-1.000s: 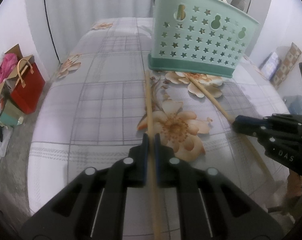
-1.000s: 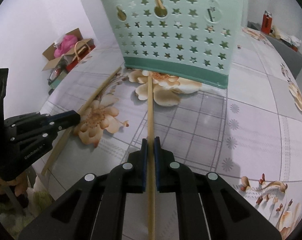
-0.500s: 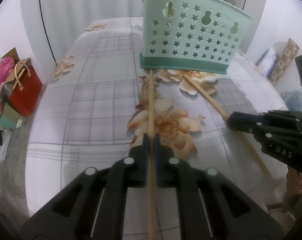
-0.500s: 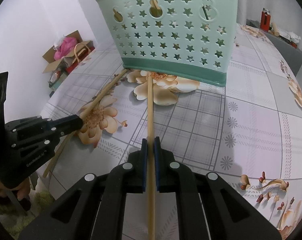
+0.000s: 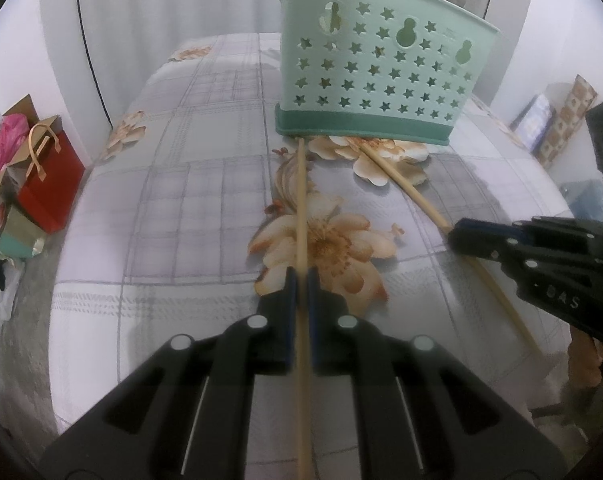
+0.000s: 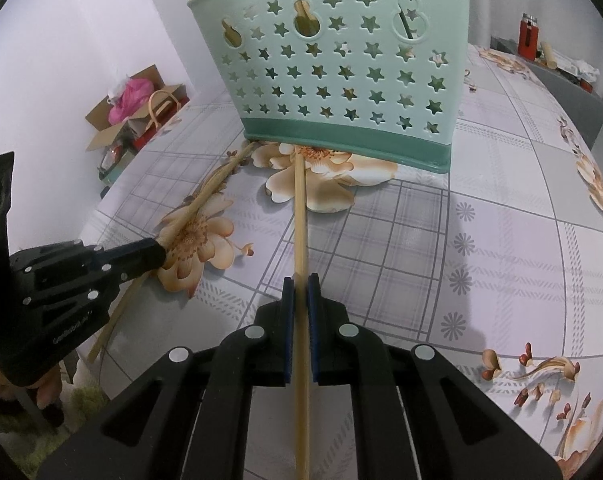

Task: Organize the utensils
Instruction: 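Pull both held chopsticks free of the pile toward the basket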

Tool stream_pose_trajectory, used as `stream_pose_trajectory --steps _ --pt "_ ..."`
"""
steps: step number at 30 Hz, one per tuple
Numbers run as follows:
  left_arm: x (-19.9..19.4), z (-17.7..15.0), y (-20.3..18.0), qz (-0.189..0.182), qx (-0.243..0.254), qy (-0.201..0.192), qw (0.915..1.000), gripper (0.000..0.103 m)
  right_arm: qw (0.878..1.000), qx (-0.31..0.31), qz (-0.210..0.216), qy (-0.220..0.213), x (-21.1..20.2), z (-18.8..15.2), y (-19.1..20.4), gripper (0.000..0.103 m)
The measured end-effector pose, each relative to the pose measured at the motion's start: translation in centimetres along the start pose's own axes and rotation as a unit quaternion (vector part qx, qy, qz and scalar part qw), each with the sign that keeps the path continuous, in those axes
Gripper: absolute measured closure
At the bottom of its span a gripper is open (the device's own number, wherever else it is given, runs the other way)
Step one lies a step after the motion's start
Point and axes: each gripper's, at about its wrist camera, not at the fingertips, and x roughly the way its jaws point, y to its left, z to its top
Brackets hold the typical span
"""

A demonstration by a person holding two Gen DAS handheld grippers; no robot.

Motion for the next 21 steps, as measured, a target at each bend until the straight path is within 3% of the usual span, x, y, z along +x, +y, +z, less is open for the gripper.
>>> stream_pose_trajectory --steps 4,9,11,18,21 --pt "-0.4 -0.6 -0.5 -0.010 0.000 0.003 0.9999 0.099 1.000 0.002 0.002 -0.001 0.0 0.0 -0.1 0.096" --pt "-0.5 -1.0 -0.3 -0.050 -0.031 0.003 0.9983 0.094 1.000 0.002 0.007 0.001 0.0 0.1 -0.1 0.096" --pt "-0.4 -0.7 -0.4 -0.052 -0.033 0.000 0.9981 0.089 1.000 0.001 0.008 0.004 0.0 0.2 -0.2 0.096" --pt "1.0 0.7 -0.9 -0.044 -0.009 -0.010 0.9989 0.089 1.000 -0.007 0.006 0.021 0.4 1.0 -0.3 0.094" --pt "1.6 1.5 -1.1 -0.035 0.010 -0.015 0.9992 0.089 0.999 -0.025 -0.007 0.032 0.7 1.9 0.2 0.081"
